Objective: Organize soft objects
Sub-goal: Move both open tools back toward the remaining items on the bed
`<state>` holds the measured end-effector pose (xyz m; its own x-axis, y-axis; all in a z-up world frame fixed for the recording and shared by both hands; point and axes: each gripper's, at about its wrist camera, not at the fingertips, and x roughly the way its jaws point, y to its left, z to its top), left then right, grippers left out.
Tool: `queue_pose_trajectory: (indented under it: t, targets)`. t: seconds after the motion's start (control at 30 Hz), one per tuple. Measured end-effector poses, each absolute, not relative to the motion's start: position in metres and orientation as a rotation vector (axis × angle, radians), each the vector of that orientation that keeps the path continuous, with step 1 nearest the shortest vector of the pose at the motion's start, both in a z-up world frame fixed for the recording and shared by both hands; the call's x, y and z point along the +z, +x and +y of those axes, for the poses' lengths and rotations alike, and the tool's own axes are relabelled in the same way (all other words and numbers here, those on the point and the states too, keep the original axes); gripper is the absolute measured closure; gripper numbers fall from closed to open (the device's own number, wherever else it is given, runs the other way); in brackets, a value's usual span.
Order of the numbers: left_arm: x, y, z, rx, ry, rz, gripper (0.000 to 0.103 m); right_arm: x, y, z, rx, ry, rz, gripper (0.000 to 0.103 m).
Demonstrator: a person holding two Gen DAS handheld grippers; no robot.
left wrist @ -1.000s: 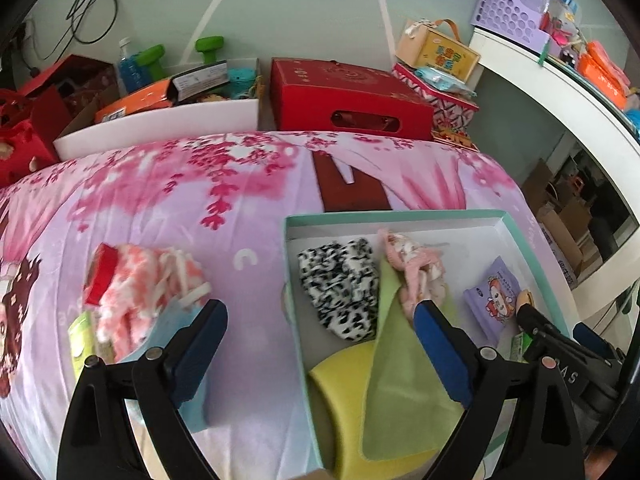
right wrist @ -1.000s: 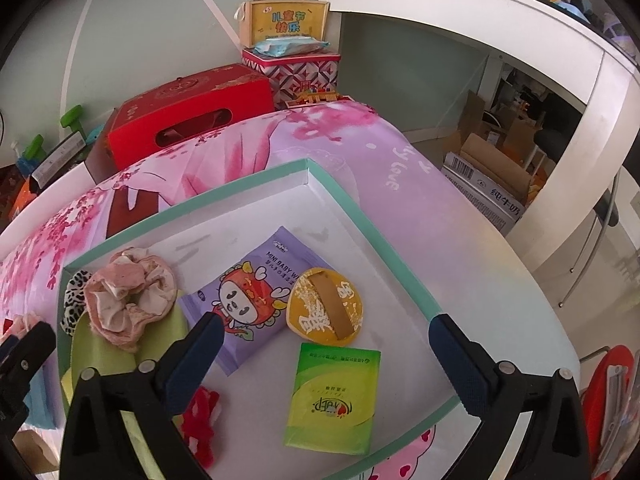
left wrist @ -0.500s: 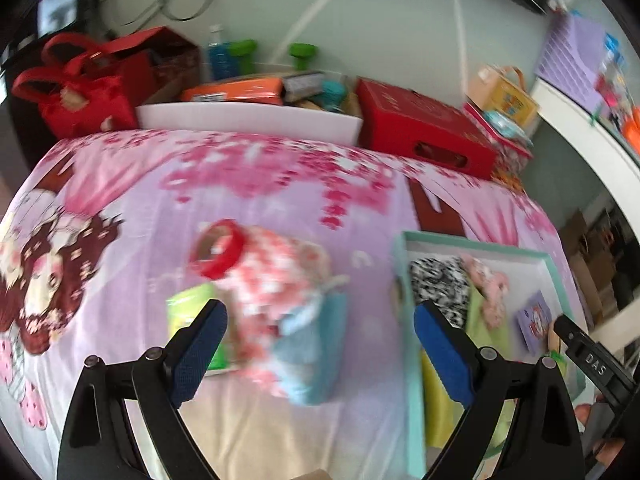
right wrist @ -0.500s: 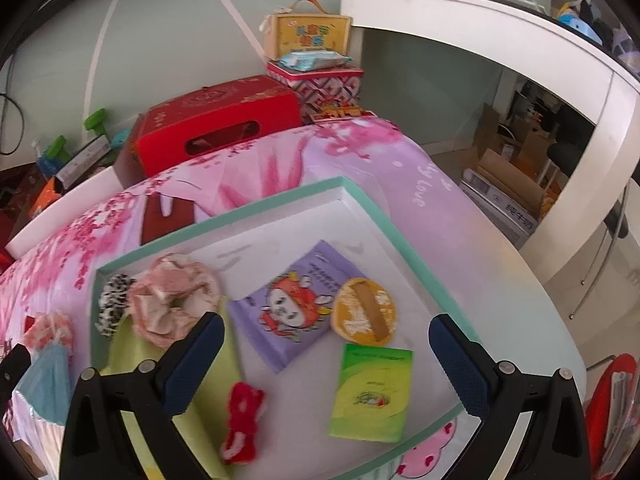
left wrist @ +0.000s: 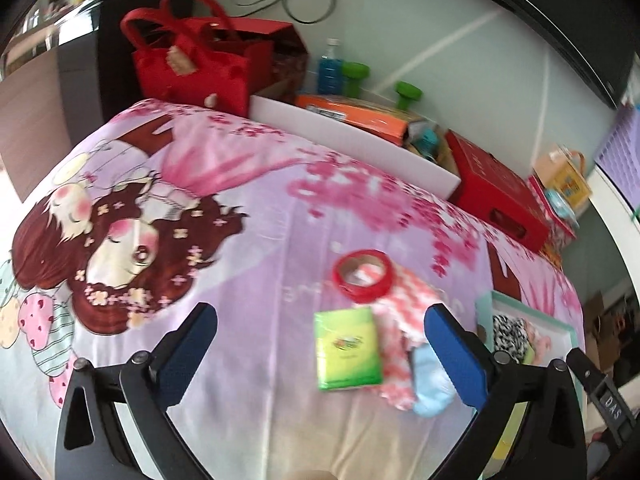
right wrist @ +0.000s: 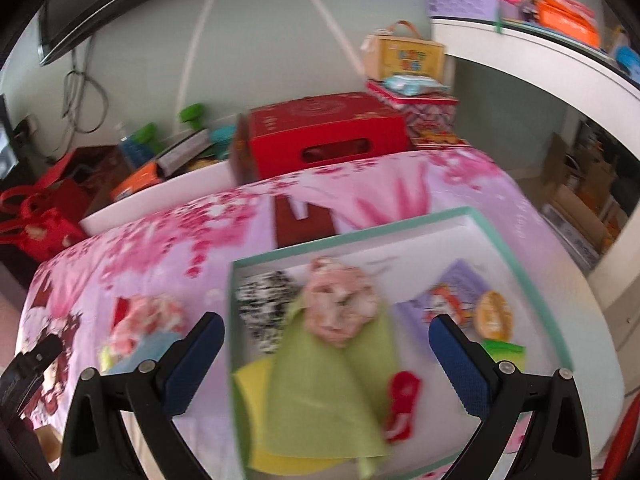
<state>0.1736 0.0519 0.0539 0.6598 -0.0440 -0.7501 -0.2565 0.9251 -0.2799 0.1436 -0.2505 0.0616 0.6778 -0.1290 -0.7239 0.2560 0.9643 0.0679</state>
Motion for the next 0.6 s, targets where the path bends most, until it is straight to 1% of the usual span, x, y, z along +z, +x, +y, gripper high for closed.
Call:
queue_pose_trajectory:
  t: [0.27, 0.47, 0.6]
  targets:
    - [0.051, 0.17, 0.079, 0.178, -0.411, 0.831, 0.0, 0.054, 0.153, -0.2, -0.091, 0.146, 0.821, 0.0]
    - [0.029, 0.178, 0.089, 0.089, -0.513, 0.911, 0.0, 0.047, 0.156, -0.169, 0.016, 0.136, 0.84, 0.0]
    - [0.026, 0.178, 0.091, 0.117, -0.524, 0.878, 0.0, 0.042, 0.157, -0.15, 0.064, 0.109, 0.853, 0.0]
